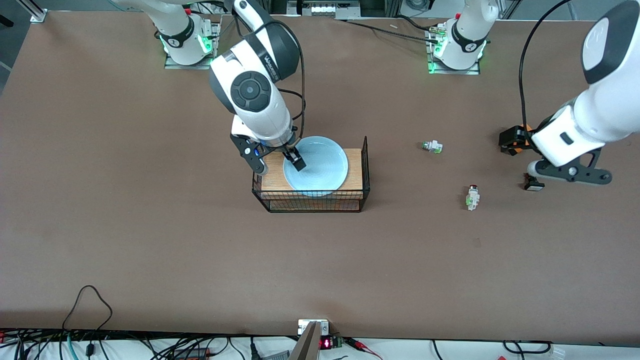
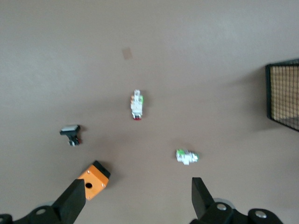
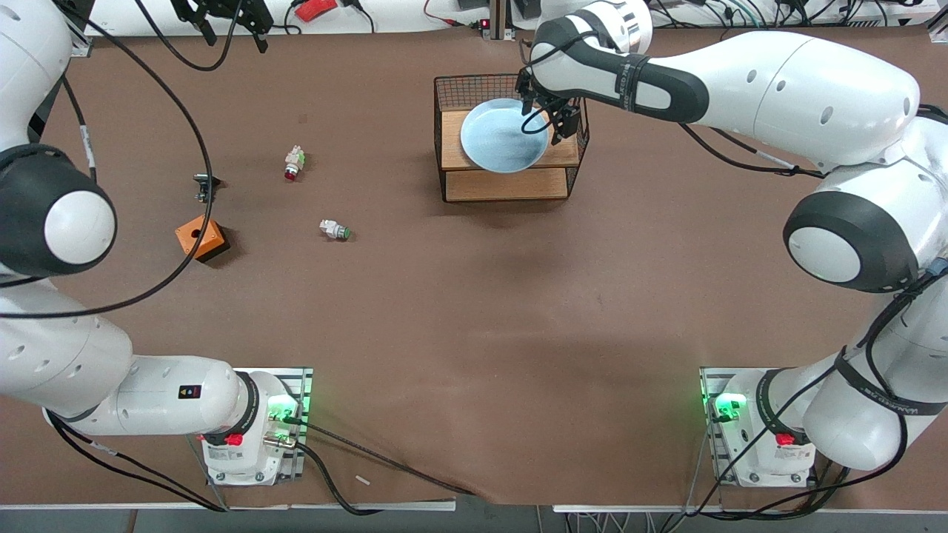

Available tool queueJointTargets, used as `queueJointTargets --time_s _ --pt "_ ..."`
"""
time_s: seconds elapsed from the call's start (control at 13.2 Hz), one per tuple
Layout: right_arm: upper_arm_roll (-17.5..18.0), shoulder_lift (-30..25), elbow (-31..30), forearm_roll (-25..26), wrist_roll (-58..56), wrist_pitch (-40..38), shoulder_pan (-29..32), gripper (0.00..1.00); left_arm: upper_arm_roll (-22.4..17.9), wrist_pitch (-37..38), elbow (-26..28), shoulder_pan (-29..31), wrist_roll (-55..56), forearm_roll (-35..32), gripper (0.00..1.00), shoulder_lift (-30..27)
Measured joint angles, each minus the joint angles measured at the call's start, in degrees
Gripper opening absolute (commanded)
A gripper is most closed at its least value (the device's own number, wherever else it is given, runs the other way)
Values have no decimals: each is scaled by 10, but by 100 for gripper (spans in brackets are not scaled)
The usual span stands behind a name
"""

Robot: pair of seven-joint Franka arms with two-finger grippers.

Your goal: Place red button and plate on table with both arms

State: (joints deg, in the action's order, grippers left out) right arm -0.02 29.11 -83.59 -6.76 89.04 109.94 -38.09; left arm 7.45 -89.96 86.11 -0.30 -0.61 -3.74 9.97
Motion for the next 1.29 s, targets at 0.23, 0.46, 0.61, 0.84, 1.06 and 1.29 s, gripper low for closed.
queueJointTargets --time_s 0.23,0.46,0.61,0.84,1.06,1.29 --pt "0 15 0 0 0 0 -2 100 -46 -67 81 -32 0 0 100 -63" --pt "0 28 0 0 0 0 -4 99 -52 -88 127 -37 1 0 100 -107" --pt "0 36 -1 1 0 0 -7 90 -55 -88 136 -37 3 0 100 -112" --pt "0 42 0 1 0 0 -13 70 -57 -87 142 -37 11 0 100 -110" --pt "0 42 4 1 0 1 -13 39 -56 -87 142 -38 14 0 100 -110" --pt "-1 41 6 -12 0 -1 -12 17 -55 -87 139 -39 14 1 100 -110"
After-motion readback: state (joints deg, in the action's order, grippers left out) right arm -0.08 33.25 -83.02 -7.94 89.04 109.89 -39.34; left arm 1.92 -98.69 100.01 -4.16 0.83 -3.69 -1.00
